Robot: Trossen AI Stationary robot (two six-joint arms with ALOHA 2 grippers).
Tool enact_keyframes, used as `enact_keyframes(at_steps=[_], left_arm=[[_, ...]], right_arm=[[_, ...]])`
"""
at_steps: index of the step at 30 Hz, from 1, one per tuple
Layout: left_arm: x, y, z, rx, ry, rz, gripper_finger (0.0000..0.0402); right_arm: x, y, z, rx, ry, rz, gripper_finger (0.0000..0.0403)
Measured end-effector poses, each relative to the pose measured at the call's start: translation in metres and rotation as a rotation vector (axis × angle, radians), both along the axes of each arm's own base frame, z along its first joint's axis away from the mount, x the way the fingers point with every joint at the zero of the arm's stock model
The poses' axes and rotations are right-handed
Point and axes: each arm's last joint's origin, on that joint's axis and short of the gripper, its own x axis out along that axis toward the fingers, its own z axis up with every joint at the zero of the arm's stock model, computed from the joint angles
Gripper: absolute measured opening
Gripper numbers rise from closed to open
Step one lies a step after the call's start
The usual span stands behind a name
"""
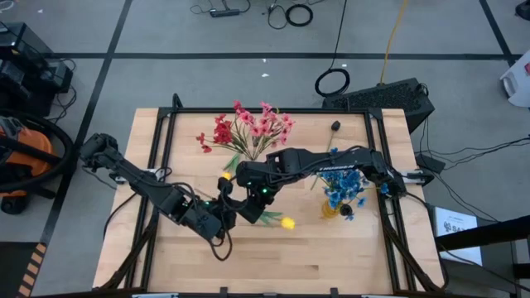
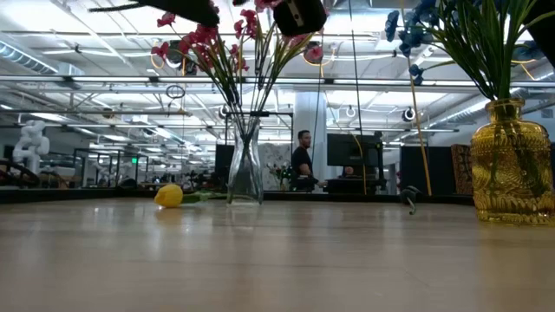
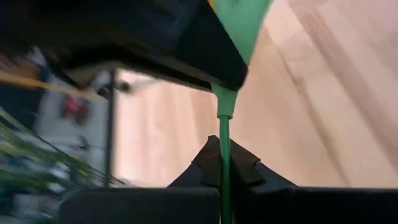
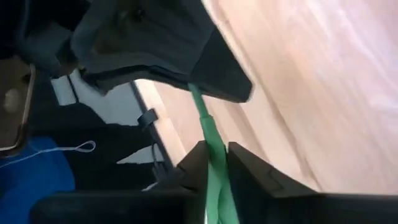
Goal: Sort flowers into vase by color
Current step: Put the bottom yellow flower into the transparent vase
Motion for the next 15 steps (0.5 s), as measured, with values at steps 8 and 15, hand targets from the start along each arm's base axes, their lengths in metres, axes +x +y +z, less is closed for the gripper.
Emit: enact_keyframes(at_steps=[8, 15], left_arm=[[-0.019, 0.022, -0.021, -0.108, 0.065, 0.128, 0.0001], [-0.046, 0.036, -0.05, -0.3, 0.011, 0.222, 0.0001]], right_arm=[[-0.006, -0.002, -0.002, -0.013, 0.051, 0.027, 0.0137], [-0.022, 0.004, 0.014, -0.042, 0.055, 0.045, 0.015]])
